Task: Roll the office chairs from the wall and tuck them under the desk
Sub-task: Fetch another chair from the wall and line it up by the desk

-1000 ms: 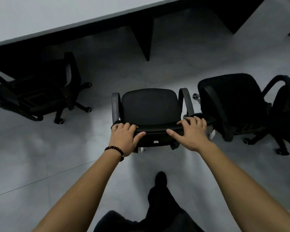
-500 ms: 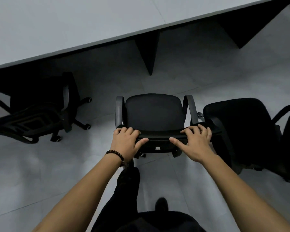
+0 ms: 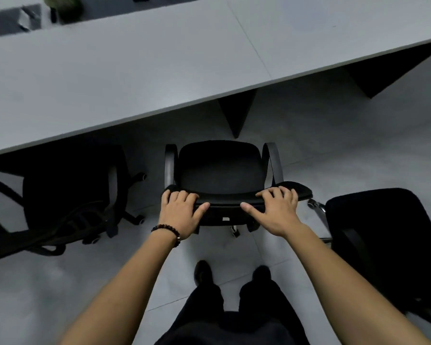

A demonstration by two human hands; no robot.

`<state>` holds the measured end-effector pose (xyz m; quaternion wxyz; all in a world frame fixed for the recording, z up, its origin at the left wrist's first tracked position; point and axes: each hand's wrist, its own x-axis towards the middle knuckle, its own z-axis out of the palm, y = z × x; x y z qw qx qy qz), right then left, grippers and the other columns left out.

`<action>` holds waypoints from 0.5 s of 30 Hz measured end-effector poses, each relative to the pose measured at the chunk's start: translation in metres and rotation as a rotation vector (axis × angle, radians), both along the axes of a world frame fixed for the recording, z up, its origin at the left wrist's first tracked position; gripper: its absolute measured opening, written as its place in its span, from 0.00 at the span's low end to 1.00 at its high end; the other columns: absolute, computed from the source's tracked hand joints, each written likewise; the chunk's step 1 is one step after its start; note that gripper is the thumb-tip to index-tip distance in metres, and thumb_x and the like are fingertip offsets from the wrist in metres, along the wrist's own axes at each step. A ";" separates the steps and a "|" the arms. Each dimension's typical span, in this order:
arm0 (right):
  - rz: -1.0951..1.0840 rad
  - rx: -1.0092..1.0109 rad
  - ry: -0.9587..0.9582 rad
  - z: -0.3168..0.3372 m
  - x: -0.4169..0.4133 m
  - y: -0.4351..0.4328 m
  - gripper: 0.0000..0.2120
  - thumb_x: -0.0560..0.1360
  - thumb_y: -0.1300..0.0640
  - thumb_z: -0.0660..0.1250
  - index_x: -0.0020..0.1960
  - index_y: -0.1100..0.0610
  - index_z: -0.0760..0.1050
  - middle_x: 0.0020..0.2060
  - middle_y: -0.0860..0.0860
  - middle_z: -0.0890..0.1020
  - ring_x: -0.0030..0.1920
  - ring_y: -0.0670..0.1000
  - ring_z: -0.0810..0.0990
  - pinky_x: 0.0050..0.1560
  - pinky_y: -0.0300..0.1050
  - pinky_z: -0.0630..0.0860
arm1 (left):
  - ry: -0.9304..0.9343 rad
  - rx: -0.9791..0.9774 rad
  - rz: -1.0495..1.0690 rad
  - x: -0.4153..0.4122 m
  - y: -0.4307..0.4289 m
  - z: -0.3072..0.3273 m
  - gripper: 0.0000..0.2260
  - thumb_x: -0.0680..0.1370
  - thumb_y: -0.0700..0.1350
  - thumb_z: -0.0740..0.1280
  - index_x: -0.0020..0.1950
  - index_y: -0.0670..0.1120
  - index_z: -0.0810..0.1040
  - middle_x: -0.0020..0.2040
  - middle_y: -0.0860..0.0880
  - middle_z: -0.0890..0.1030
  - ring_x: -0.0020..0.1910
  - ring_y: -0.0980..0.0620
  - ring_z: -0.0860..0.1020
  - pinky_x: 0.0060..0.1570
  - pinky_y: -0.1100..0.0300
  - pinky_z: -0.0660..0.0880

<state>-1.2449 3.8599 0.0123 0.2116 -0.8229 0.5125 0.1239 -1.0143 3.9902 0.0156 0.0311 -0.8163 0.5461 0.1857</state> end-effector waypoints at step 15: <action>0.348 -0.059 0.056 0.000 0.125 -0.159 0.43 0.68 0.20 0.42 0.67 0.48 0.71 0.61 0.57 0.73 0.66 0.61 0.66 0.72 0.59 0.50 | -0.073 0.045 0.452 0.064 -0.111 -0.010 0.33 0.74 0.71 0.44 0.64 0.52 0.72 0.62 0.44 0.73 0.68 0.42 0.64 0.73 0.40 0.43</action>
